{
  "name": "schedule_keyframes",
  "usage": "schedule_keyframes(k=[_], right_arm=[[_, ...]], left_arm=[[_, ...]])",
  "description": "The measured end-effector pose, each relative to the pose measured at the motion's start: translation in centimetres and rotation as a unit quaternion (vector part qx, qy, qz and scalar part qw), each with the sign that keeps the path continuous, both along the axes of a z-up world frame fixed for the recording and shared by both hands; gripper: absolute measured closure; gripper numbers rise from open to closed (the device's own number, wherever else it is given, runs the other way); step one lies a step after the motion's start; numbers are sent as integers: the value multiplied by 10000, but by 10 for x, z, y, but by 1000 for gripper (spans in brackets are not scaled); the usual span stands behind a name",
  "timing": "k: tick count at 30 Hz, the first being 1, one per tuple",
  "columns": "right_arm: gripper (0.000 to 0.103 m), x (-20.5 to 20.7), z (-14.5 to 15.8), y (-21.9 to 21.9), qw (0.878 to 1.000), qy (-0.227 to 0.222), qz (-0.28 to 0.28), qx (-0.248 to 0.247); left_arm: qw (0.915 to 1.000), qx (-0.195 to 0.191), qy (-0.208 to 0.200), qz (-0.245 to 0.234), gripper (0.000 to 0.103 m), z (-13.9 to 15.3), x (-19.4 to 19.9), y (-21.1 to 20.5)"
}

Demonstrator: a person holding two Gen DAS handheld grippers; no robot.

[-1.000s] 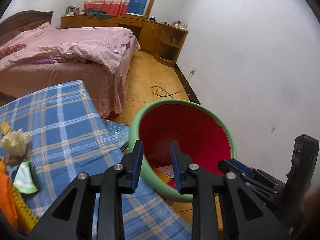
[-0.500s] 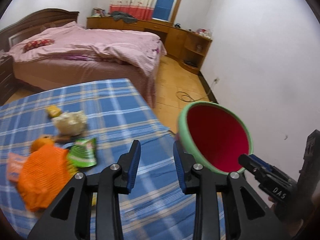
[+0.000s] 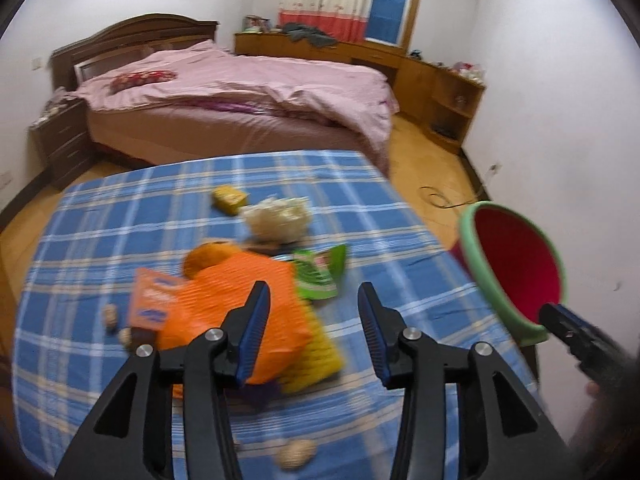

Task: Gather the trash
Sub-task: 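Return the left tool to the bed and grasp the orange mesh bag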

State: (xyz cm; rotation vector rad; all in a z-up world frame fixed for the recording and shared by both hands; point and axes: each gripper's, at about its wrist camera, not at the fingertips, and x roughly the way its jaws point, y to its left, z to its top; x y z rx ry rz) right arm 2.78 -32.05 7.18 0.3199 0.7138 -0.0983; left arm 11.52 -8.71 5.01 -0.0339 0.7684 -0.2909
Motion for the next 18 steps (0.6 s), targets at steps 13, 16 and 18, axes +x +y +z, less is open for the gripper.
schedule_keyframes(k=[13, 16, 18], right_arm=[[45, 13, -13, 27, 9991, 290, 293, -136], [45, 15, -16, 30, 9988, 330, 330, -121], [45, 14, -18, 31, 9987, 343, 347, -112]], left_arm=[[9977, 509, 303, 337, 57, -39, 16, 20], [9978, 477, 372, 271, 57, -43, 18, 20], [9978, 380, 502, 226, 57, -46, 20, 21]])
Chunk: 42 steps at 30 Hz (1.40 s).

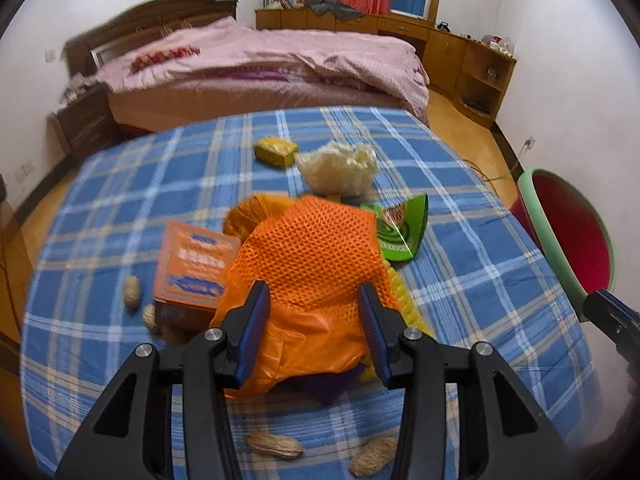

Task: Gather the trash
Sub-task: 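Return the left tool to the bed and grasp the orange mesh bag, then lift the orange bag with the left tool while the right tool grasps another yellow foam net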

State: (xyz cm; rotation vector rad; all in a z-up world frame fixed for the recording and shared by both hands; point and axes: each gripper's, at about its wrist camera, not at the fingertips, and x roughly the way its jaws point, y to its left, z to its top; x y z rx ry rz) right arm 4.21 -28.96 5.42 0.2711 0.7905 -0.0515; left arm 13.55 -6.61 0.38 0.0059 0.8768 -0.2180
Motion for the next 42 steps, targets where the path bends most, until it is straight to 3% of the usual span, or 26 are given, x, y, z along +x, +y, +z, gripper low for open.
schedule_keyframes(k=[6, 9, 12, 19, 32, 42], right_arm=[[45, 1, -3, 1, 10000, 41, 38, 29], [45, 2, -4, 1, 10000, 52, 59, 54], [45, 2, -5, 3, 9999, 56, 87, 67], [45, 1, -2, 9, 9998, 20, 166, 56], [45, 9, -3, 28, 9991, 54, 404, 94], [45, 40, -14, 74, 9949, 256, 978, 47]], left_arm=[[9998, -194, 38, 10, 58, -3, 0, 3], [9998, -210, 36, -19, 76, -5, -1, 4], [9995, -308, 64, -73, 86, -7, -1, 5], [9974, -708, -19, -158, 97, 1, -7, 12], [9889, -1344, -626, -107, 99, 50, -31, 40], [9855, -1391, -918, 312, 99, 62, -43, 80]])
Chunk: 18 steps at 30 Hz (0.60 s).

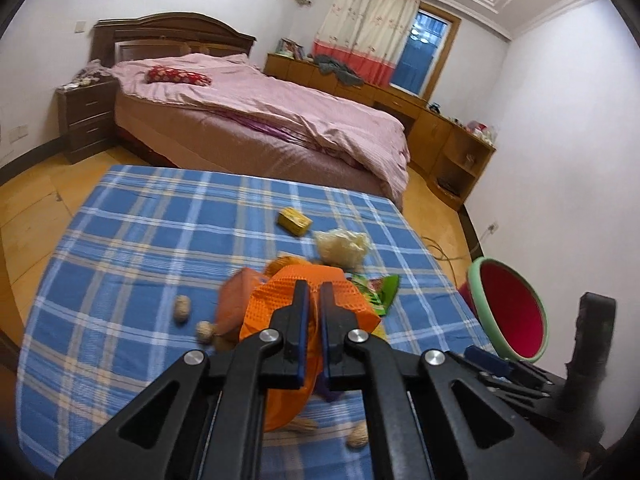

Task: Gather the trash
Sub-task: 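Lift the orange bag with the left tool while the right tool grasps another yellow foam net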

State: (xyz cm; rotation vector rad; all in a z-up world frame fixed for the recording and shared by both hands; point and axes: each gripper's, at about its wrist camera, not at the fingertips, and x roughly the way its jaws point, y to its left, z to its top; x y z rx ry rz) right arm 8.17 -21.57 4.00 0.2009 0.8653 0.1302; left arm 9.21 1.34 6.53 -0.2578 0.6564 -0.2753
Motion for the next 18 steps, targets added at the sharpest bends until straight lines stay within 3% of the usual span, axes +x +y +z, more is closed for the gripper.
schedule_keyframes(k=[13, 14, 15, 18], right_arm=[[45, 41, -27, 53, 9979, 269, 460, -372], [49, 42, -29, 55, 9977, 296, 465, -390], [59, 43, -30, 57, 9975, 315, 474, -410], [66, 44, -33, 62, 9969, 320, 512, -507]], left_arm=[[9992, -122, 50, 390, 99, -10, -4, 41], [9991, -125, 54, 400, 99, -10, -4, 42], [9991, -130, 57, 403, 99, -11, -4, 43], [9990, -137, 63, 410, 99, -11, -4, 44]])
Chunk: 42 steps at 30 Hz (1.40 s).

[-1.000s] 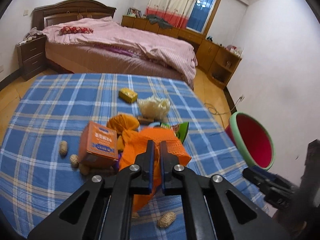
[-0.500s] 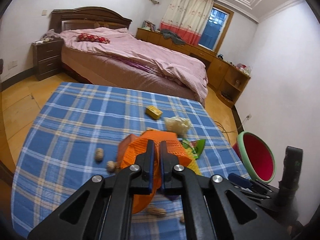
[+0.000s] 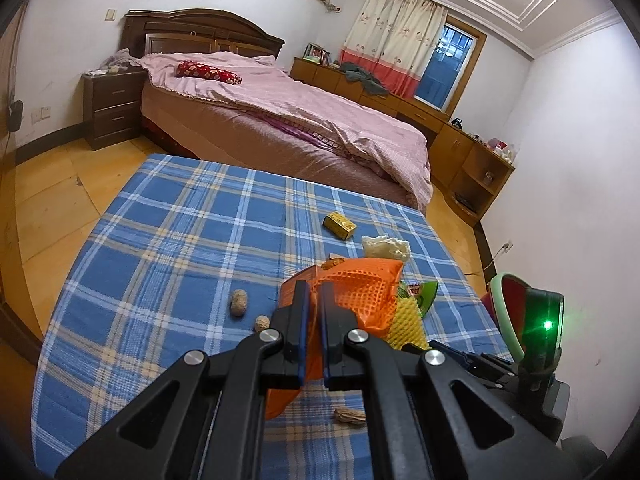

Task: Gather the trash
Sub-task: 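Lift the orange bag with the left tool while the right tool grasps another yellow foam net, then carry both items over the red bucket and open both tools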

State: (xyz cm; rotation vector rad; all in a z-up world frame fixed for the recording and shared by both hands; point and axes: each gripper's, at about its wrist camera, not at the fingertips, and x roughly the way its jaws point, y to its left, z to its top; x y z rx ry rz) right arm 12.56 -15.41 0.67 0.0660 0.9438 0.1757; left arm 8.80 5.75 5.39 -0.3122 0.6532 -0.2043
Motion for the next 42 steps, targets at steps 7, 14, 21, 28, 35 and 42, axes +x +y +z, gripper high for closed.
schedule_keyframes(k=[7, 14, 21, 28, 35, 42], right_arm=[[83, -3, 3, 0, 9999, -131, 15, -63], [97, -18, 22, -7, 9986, -531, -27, -66], [97, -37, 47, -26, 9950, -937, -283, -188], [97, -51, 64, -54, 9898, -1194, -689, -372], [97, -65, 70, -88, 9849, -1284, -1103, -374], [97, -78, 76, -123, 9783, -1365, -1496, -428]], left_arm=[[10000, 12, -1, -15, 99, 0, -1, -1], [9999, 38, -77, -103, 100, 6, -3, -11], [9994, 74, -177, -281, 100, 15, -4, -30], [9981, 107, -311, -529, 100, 28, -7, -54], [9958, 173, -389, -806, 100, 37, -10, -82], [9928, 179, -367, -1131, 100, 42, -5, -116]])
